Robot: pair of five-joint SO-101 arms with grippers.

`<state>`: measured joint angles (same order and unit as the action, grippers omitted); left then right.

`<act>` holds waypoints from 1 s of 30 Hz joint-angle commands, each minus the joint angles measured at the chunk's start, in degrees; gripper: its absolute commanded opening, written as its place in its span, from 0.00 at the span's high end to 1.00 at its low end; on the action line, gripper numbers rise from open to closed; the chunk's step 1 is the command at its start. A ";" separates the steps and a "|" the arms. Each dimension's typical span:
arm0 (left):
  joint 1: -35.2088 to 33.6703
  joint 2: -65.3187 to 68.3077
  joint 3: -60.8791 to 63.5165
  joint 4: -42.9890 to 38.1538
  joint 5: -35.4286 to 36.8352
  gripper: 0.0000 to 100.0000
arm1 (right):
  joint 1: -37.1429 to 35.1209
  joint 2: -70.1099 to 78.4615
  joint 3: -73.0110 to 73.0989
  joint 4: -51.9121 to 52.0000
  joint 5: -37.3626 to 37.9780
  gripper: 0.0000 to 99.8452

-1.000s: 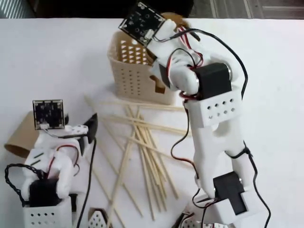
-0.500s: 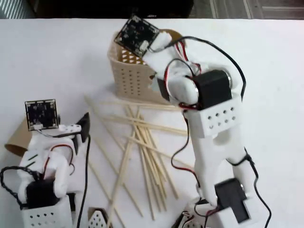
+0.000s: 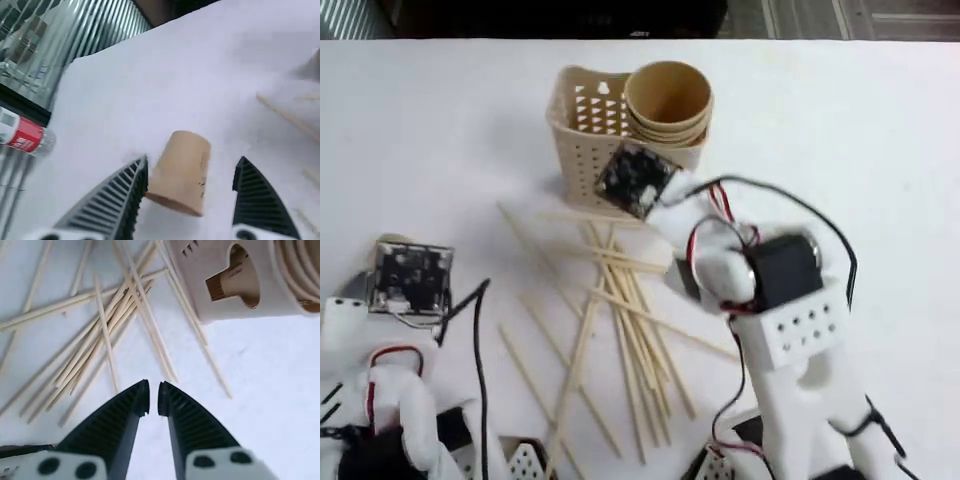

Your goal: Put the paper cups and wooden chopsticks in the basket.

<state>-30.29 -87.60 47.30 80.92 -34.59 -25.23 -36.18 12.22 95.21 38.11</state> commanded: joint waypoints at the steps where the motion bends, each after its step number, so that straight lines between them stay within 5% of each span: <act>1: -8.75 0.66 -3.16 0.88 -17.14 0.72 | -0.04 -4.97 12.75 -7.60 -0.62 0.96; 10: -20.09 0.66 5.80 -2.20 -45.19 0.72 | 6.99 -7.25 34.20 -26.86 -0.62 0.96; 20: -22.02 0.66 25.58 -21.89 -55.74 0.69 | 10.95 -7.16 34.73 -27.47 -7.91 0.95; 30: -20.09 0.66 38.77 -40.35 -57.14 0.69 | 11.21 -7.25 40.53 -33.36 -8.35 0.95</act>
<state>-51.74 -86.81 83.78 46.64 -79.43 -14.77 -41.98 52.75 63.56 30.11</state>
